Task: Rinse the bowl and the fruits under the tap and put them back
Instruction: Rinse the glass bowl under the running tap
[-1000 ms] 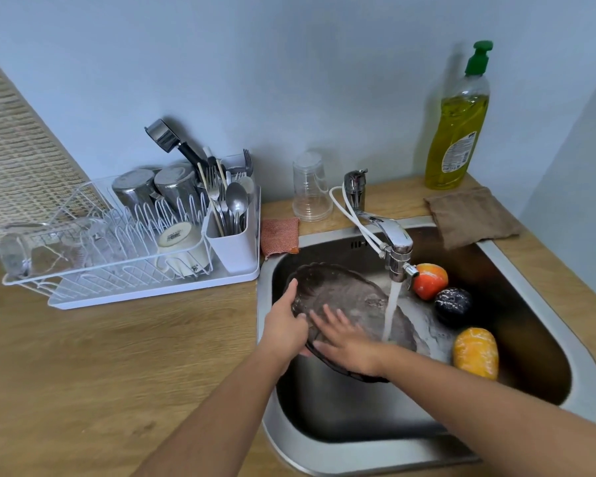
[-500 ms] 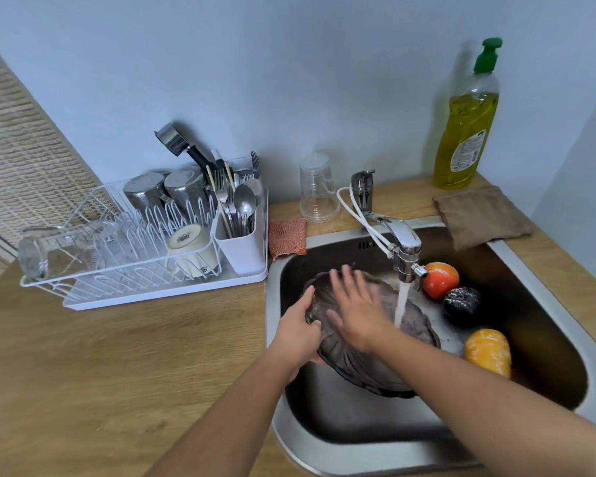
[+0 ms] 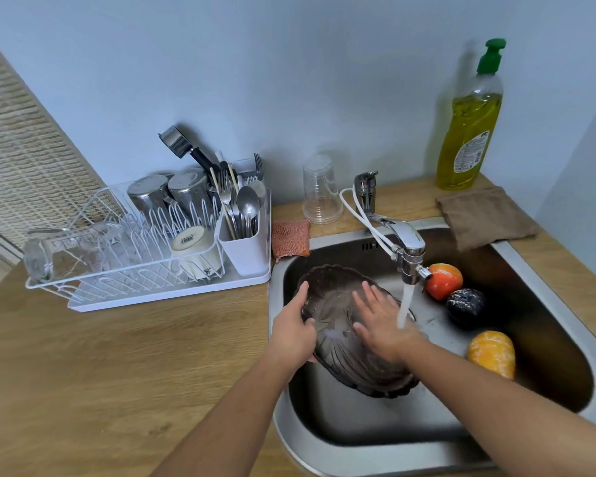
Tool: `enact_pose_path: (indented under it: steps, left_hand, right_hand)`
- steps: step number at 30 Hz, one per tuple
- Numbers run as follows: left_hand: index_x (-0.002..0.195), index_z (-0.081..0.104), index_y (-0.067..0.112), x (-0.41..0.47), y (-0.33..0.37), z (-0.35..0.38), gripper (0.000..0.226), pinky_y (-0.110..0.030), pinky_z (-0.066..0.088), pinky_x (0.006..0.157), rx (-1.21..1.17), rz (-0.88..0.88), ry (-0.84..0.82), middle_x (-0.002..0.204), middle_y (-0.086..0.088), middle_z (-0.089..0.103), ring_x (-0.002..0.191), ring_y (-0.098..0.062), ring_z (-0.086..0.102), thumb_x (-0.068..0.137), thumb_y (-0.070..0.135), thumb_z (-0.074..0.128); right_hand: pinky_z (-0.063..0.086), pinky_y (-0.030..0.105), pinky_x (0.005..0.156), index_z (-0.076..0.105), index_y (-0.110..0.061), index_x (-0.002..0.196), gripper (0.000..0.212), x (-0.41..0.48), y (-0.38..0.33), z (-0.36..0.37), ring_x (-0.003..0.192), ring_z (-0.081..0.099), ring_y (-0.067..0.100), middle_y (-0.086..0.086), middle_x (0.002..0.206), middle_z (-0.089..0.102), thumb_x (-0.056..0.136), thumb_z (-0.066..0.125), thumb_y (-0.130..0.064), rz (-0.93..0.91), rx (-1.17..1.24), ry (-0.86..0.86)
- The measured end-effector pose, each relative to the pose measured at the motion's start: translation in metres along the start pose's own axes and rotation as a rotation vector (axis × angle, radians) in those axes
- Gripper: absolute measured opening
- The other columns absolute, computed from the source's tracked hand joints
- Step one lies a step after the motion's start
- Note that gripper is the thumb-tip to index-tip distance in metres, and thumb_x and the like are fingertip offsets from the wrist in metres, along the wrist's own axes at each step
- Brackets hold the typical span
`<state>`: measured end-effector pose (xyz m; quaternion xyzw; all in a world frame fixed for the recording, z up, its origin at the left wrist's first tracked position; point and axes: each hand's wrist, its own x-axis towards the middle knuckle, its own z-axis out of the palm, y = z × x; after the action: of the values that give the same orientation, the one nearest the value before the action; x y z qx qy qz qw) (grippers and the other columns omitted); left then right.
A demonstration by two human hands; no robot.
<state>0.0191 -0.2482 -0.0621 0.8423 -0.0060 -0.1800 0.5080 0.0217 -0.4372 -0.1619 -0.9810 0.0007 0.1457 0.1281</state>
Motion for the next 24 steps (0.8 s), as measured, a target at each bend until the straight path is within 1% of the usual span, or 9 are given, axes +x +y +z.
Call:
enact_pose_path:
  steps: [2,4,6,9,11,14,19,22,24]
  left_hand:
    - [0.149,0.025,0.035,0.001,0.003,0.001,0.067,-0.010,0.049,0.082,0.083,0.067,0.032,0.144,0.010,0.041,0.101,-0.006,0.059,0.096,-0.001,0.041]
    - [0.151,0.022,0.032,0.003,0.005,0.004,0.070,-0.008,0.027,0.101,0.208,0.133,0.083,0.155,0.005,0.031,0.136,-0.011,0.039,0.094,-0.004,0.041]
    - [0.151,0.019,0.032,0.005,0.004,0.008,0.074,-0.007,0.022,0.099,0.290,0.182,0.128,0.158,0.003,0.026,0.143,-0.012,0.028,0.092,-0.006,0.041]
    - [0.151,0.018,0.034,0.008,0.004,0.007,0.077,-0.012,0.033,0.095,0.299,0.198,0.174,0.157,0.002,0.028,0.135,-0.014,0.041,0.091,-0.008,0.040]
    - [0.152,0.018,0.034,0.009,0.006,0.004,0.076,-0.019,0.039,0.097,0.302,0.201,0.191,0.156,0.001,0.030,0.131,-0.017,0.045,0.091,-0.007,0.041]
    - [0.152,0.019,0.028,0.010,0.007,-0.001,0.072,-0.019,0.028,0.109,0.297,0.211,0.180,0.156,0.003,0.029,0.139,-0.017,0.035,0.093,-0.006,0.041]
    - [0.152,0.017,0.029,0.005,0.004,0.004,0.070,-0.030,0.028,0.116,0.259,0.177,0.100,0.154,-0.001,0.034,0.140,-0.019,0.034,0.095,-0.003,0.043]
    - [0.152,0.018,0.029,0.005,0.006,0.010,0.071,-0.023,0.028,0.113,0.259,0.202,0.165,0.155,0.001,0.031,0.142,-0.016,0.032,0.094,-0.005,0.041]
    - [0.152,0.017,0.031,0.005,0.006,0.011,0.073,-0.014,0.027,0.104,0.275,0.205,0.196,0.158,0.001,0.026,0.142,-0.015,0.030,0.093,-0.006,0.040]
  right_hand:
    - [0.004,0.048,0.120,-0.013,-0.027,0.149,0.072,-0.010,-0.004,0.006,0.145,-0.018,0.019,-0.004,0.152,-0.028,0.094,0.025,-0.054,0.008,0.088,-0.113]
    - [-0.002,0.043,0.120,-0.011,-0.023,0.150,0.076,-0.023,-0.021,0.010,0.145,-0.017,0.019,0.000,0.157,-0.018,0.094,0.030,-0.055,-0.020,0.299,-0.231]
    - [-0.006,0.033,0.118,-0.002,-0.022,0.151,0.070,-0.038,-0.045,0.007,0.146,-0.013,0.016,-0.001,0.158,-0.010,0.097,0.034,-0.048,-0.046,0.602,-0.307]
    - [-0.003,0.023,0.113,0.021,-0.028,0.149,0.049,-0.050,-0.059,-0.001,0.146,-0.003,0.010,-0.001,0.159,0.003,0.102,0.031,-0.037,-0.113,0.900,-0.317]
    - [-0.001,0.020,0.111,0.024,-0.031,0.148,0.046,-0.058,-0.051,-0.006,0.146,0.001,0.007,-0.006,0.158,0.008,0.103,0.027,-0.035,-0.187,0.853,-0.346]
    - [0.001,0.029,0.119,0.018,-0.034,0.149,0.047,-0.057,-0.015,-0.002,0.147,0.005,0.009,-0.009,0.159,0.010,0.102,0.024,-0.038,-0.245,0.457,-0.310]
    - [0.001,0.038,0.121,0.009,-0.026,0.151,0.058,-0.039,0.032,-0.007,0.148,-0.003,0.018,-0.002,0.161,0.001,0.099,0.029,-0.043,-0.132,-0.091,-0.126]
    - [-0.005,0.043,0.117,0.000,-0.021,0.152,0.069,-0.044,-0.010,-0.004,0.147,-0.010,0.019,0.000,0.160,-0.008,0.096,0.026,-0.054,0.013,0.091,-0.207]
    - [-0.009,0.041,0.117,-0.001,-0.021,0.151,0.067,-0.052,-0.048,-0.003,0.147,-0.008,0.016,-0.004,0.160,-0.006,0.098,0.022,-0.053,0.048,0.423,-0.329]
